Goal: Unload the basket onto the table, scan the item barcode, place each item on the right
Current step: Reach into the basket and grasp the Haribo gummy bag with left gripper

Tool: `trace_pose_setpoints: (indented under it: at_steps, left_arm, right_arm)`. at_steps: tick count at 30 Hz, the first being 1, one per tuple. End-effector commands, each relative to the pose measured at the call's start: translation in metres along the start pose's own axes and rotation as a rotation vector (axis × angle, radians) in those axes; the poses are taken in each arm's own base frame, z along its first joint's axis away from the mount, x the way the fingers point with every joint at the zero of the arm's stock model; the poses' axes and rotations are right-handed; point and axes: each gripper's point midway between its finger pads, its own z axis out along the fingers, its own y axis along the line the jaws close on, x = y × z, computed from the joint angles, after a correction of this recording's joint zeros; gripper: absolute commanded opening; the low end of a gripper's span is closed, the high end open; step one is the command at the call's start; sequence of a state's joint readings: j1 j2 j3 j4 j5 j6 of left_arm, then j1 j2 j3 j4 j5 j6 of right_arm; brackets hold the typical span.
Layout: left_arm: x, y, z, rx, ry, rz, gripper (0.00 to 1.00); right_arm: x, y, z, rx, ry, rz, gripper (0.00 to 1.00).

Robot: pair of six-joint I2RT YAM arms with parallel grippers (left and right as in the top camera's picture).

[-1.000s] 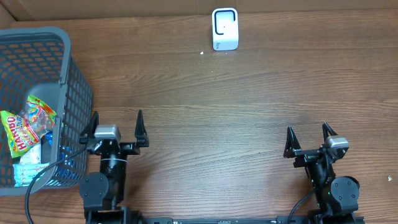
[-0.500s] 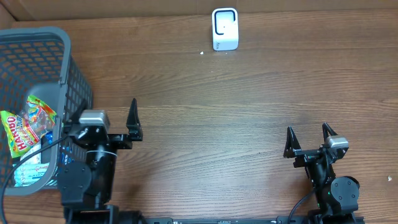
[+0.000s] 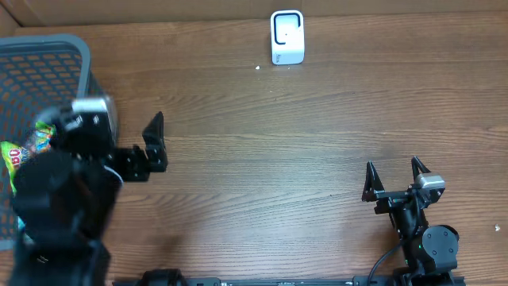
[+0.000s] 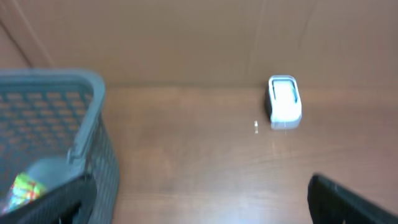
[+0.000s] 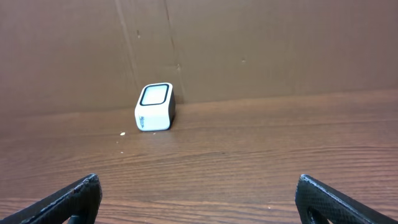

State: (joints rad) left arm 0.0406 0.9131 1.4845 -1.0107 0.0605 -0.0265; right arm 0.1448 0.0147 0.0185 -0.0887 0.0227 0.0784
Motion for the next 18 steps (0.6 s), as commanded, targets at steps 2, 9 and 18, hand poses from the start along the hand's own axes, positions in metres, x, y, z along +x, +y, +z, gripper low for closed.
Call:
trace_pose_setpoints:
  at_steps: [2,9,18]
  left_arm:
    - [-0.029,-0.003,0.003,0.008,0.123,-0.029,1.00]
    - [-0.023,-0.002,0.030,0.010,0.295,-0.018,1.00]
    - [-0.024,0.045,0.030,-0.175,0.320,-0.190,1.00]
  right_arm:
    - [0.001,0.002,0.000,-0.011,-0.006,-0.001,1.00]
    - [0.001,0.002,0.000,-0.011,-0.006,-0.001,1.00]
    - [0.001,0.002,0.000,-0.011,-0.006,-0.001,1.00]
